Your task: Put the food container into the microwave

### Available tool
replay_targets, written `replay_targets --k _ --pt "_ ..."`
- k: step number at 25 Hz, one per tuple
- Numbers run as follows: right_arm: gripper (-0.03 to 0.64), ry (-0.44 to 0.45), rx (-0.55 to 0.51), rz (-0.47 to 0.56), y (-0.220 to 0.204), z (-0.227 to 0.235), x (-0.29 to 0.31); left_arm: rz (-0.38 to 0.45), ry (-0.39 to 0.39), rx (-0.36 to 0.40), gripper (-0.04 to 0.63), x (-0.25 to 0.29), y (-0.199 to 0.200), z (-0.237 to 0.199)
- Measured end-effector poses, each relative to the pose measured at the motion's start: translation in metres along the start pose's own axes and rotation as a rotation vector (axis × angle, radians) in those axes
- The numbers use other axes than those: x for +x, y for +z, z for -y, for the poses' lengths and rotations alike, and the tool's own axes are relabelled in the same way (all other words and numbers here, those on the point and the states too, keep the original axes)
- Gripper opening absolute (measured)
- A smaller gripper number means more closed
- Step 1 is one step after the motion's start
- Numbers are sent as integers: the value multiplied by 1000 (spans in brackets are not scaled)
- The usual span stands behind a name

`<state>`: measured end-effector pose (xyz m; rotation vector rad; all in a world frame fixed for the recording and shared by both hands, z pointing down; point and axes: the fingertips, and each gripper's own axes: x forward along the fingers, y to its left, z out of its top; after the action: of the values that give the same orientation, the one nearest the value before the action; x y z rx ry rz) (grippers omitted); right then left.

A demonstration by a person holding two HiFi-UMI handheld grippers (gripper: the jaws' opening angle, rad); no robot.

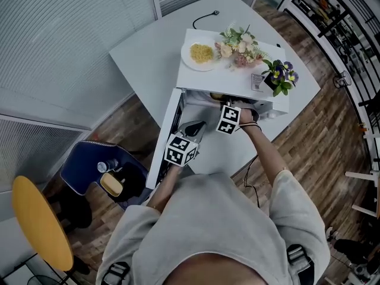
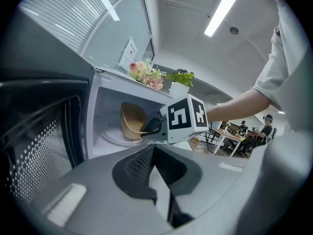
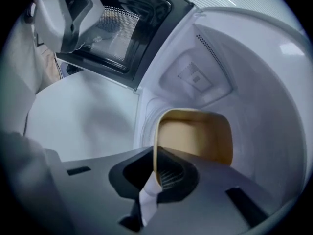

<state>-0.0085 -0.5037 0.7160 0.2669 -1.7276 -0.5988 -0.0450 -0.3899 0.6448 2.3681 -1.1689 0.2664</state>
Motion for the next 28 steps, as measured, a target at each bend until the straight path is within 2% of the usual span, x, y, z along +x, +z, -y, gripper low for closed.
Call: replay_targets --k 18,28 --pt "18 -74 25 -9 6 21 28 -21 -4 -19 11 5 -5 -5" --pt "20 -87 23 -11 9 22 33 -20 -4 -27 11 5 -6 -6"
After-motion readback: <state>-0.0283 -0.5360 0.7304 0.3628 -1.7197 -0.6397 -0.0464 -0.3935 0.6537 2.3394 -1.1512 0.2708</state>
